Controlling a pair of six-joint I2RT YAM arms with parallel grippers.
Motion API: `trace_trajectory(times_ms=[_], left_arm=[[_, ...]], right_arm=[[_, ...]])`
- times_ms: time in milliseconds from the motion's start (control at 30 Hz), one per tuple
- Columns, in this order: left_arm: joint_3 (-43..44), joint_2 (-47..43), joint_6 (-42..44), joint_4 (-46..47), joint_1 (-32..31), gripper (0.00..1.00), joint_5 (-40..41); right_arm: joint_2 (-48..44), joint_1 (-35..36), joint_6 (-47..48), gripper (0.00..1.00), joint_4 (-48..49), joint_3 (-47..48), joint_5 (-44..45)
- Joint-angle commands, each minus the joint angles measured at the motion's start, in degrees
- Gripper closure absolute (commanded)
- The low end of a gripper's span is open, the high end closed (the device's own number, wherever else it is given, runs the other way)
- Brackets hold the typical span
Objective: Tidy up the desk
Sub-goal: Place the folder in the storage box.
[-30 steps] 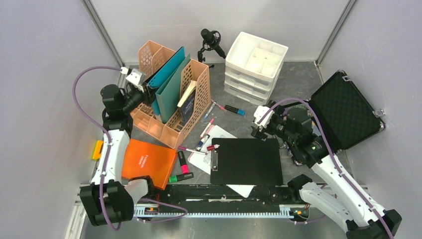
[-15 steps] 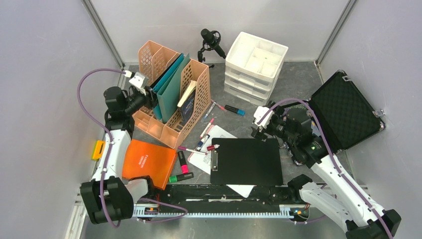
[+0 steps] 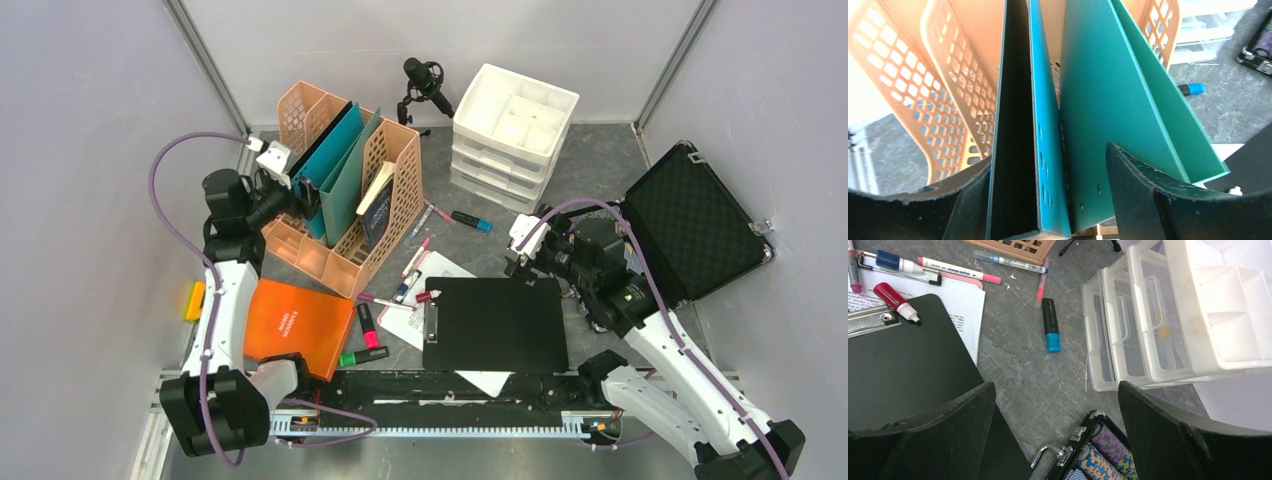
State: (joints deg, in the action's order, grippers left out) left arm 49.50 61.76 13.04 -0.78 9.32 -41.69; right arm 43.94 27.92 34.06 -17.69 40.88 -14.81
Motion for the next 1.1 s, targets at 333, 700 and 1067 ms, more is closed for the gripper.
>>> trace_trajectory(times_ms=[333,700,1067], left_arm=[[14.5,-6.5,5.9,-13.9,0.3,0.11,5.9],[17.5,-8.4,-7.5,-14.0,0.2,0.00,9.9],[18.2,-13.2,-9.2,-26.1,0.3,0.00,9.3]], right_arm=[[0.6,-0.3,-0.6,0.02,1.7,1.0,-1.1],[0.6,-0.3,-0.3,0.02,2.1,0.9,-1.5],[0.8,-0.3,0.3,0.02,3.0,-0.8,-2.3]])
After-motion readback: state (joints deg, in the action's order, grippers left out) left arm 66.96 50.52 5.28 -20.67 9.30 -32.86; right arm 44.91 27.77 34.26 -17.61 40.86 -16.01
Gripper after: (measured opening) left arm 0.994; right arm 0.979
